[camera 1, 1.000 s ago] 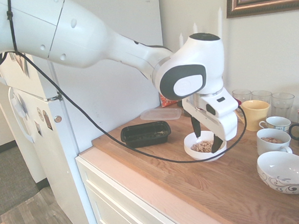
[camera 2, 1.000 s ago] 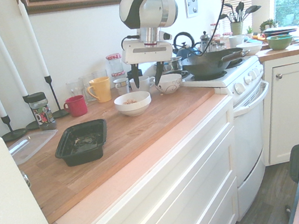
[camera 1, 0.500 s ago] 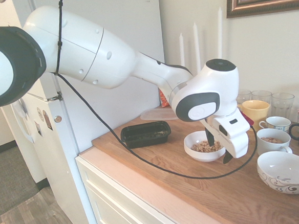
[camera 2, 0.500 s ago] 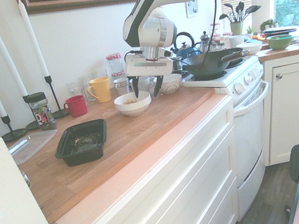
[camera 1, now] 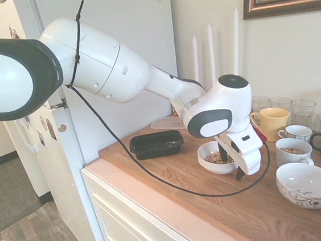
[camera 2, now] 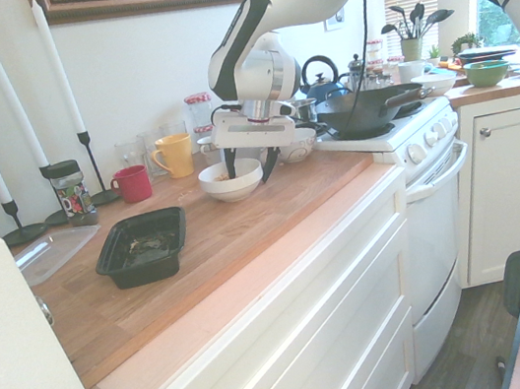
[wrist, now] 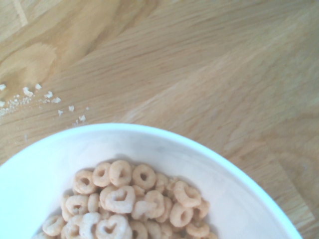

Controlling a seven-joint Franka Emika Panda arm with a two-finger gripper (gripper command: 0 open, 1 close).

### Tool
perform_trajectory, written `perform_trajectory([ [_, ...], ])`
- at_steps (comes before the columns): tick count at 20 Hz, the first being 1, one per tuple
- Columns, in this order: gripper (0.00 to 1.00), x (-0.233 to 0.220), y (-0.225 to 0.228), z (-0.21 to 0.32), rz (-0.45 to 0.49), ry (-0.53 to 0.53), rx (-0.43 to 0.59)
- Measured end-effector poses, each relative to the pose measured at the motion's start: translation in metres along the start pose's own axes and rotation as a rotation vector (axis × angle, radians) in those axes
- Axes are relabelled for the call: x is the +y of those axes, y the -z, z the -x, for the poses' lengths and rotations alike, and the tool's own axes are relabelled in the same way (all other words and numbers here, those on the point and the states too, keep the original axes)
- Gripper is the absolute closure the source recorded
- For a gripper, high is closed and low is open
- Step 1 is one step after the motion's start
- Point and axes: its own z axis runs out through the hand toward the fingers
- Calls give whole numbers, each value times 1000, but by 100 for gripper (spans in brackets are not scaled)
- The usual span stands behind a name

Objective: Put the cereal into the box

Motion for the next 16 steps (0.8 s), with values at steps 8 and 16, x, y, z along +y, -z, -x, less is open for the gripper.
perform_trajectory([
  [8,100,-2,0,1,-7,-7,4],
  [16,100,0,-2,-3,-9,-14,9],
])
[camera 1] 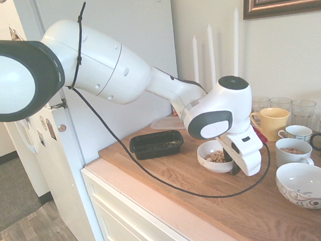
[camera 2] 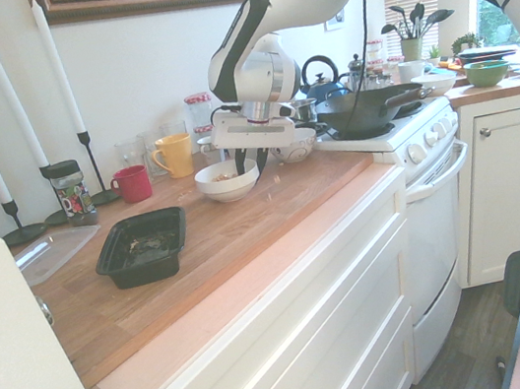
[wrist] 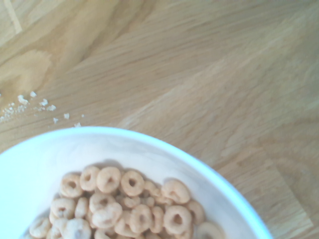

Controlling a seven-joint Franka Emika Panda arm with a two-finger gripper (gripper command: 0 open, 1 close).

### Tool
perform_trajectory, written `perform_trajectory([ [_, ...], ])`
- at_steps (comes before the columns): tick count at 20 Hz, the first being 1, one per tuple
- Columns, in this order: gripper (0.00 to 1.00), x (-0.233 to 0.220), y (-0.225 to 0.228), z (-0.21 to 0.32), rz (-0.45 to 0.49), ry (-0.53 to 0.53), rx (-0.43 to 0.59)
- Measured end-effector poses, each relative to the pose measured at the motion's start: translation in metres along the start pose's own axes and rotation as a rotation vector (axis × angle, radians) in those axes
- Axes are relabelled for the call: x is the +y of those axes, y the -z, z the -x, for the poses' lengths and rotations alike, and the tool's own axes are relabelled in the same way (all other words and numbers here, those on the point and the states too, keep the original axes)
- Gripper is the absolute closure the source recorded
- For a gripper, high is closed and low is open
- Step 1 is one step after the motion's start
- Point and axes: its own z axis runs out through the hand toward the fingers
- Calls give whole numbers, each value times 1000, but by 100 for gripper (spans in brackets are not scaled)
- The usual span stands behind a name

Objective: Put the cereal into the box

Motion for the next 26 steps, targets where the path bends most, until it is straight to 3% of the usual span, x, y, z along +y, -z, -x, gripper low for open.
perform_trajectory([
  [13,100,-14,7,-6,-4,13,-5],
  [26,100,-37,31,-6,22,94,20],
])
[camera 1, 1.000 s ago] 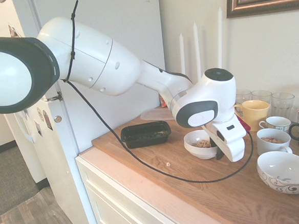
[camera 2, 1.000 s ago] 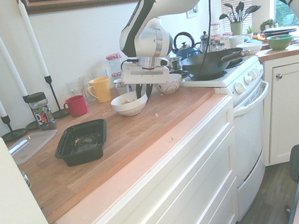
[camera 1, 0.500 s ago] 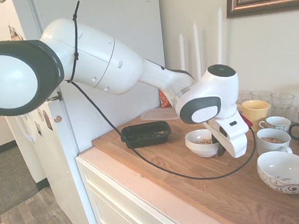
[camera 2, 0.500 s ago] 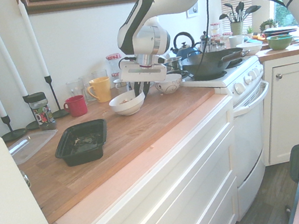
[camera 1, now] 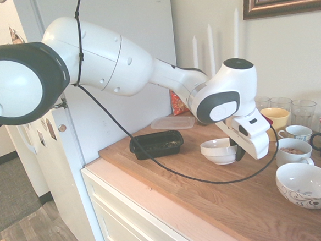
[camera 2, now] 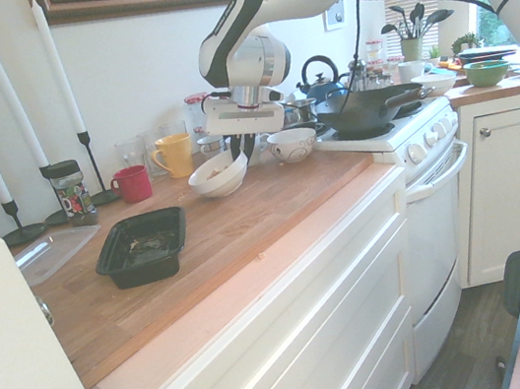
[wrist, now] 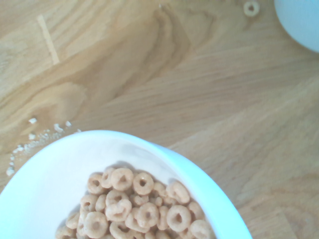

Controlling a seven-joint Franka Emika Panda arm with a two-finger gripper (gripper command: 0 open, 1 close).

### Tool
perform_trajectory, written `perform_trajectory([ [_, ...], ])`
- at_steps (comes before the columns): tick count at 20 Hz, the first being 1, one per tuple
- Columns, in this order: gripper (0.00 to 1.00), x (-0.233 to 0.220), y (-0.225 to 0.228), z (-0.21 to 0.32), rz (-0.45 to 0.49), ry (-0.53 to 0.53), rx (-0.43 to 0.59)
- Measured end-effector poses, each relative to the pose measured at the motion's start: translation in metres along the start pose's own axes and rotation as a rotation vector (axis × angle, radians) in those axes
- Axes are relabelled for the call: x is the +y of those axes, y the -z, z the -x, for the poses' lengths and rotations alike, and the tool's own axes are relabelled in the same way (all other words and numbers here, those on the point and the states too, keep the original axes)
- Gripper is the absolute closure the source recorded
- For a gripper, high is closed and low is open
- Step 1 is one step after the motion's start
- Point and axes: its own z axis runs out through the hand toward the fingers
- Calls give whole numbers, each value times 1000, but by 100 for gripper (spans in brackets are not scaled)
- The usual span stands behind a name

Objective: Put the cereal into the box

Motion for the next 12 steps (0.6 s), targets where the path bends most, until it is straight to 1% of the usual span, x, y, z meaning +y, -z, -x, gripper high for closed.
perform_trajectory([
  [6,100,-22,30,0,1,40,26],
  [12,100,-57,71,28,25,138,34],
])
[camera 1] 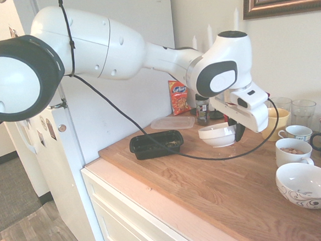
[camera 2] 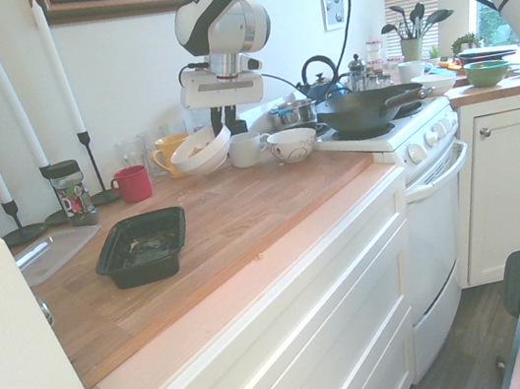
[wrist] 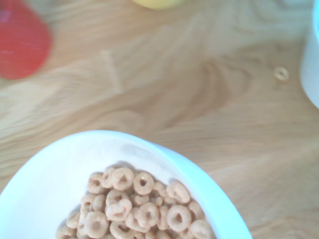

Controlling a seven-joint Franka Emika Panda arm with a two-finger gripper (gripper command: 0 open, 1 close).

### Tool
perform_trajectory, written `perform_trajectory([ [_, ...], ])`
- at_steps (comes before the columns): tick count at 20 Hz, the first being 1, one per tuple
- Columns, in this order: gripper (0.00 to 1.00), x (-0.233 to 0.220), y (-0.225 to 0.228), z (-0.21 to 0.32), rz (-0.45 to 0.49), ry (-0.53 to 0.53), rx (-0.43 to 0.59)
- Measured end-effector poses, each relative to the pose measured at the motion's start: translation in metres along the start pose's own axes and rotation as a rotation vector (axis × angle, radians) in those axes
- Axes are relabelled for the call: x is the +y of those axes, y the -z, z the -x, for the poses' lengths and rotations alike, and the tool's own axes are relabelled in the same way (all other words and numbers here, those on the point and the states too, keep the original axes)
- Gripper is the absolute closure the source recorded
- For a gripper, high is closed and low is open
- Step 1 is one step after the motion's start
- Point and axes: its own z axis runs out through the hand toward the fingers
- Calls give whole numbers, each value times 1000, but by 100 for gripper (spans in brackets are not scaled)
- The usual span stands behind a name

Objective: Put the cereal into the box

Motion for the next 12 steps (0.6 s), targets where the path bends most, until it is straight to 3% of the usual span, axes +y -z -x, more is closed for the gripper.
perform_trajectory([
  [12,100,-70,3,98,117,242,10],
])
